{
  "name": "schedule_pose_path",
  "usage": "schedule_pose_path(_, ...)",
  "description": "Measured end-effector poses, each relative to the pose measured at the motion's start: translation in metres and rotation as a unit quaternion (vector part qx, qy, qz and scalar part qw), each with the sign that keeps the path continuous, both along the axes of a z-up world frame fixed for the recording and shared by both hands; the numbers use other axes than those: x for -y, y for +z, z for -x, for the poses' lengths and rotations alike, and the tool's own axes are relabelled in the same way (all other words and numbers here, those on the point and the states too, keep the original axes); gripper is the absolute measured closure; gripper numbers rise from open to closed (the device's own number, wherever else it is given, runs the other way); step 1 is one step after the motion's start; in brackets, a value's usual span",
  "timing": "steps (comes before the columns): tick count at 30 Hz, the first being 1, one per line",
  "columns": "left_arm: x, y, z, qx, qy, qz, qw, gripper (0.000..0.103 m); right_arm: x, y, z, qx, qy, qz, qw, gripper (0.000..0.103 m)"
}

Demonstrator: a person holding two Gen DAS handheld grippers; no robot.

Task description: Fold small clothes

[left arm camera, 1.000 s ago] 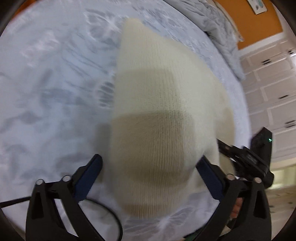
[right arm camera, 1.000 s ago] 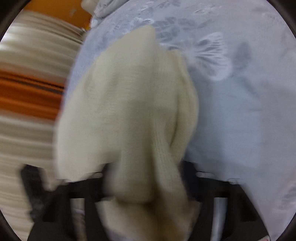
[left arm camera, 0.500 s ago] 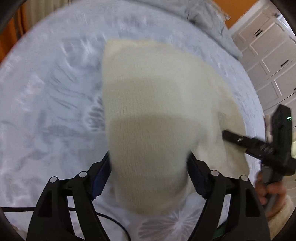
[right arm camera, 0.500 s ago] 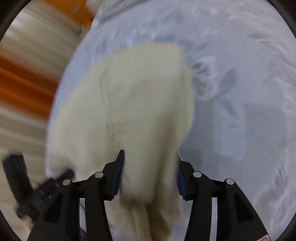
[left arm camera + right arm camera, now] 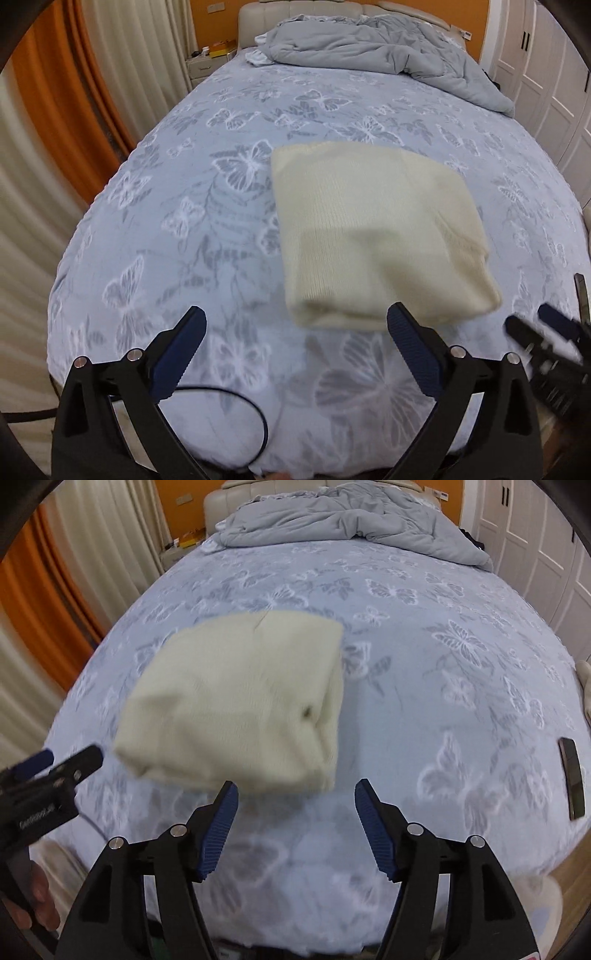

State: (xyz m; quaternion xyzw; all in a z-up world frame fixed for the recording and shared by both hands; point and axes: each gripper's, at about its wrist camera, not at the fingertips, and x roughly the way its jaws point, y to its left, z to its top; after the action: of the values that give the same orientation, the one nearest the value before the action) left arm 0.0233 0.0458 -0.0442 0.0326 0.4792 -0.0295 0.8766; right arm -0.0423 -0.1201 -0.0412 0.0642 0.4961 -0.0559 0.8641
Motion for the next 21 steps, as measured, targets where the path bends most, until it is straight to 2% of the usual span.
schedule_pose_path(3, 0.006, 0.001, 0.018, 0.009, 0.006, -0.023, 0.9997, 0.007, -0.006, 0.003, 0.018, 0.003, -0.009, 0.002, 1.000, 0.037)
schedule_pose_path(8, 0.011, 0.004, 0.041, 0.014, 0.002, -0.039, 0.9991, 0.007, 0.003, 0.009, 0.035, 0.007, -0.036, -0.004, 0.999, 0.031)
schedule_pose_path(14, 0.009, 0.006, 0.052, 0.004, 0.014, -0.021, 0.9997, 0.007, 0.004, 0.010, 0.048, 0.007, -0.046, -0.002, 0.999, 0.030)
schedule_pose_path(21, 0.014, 0.006, 0.059, 0.002, 0.016, -0.031, 0.9994, 0.007, -0.003, 0.008, 0.051, 0.002, -0.038, -0.005, 0.999, 0.030)
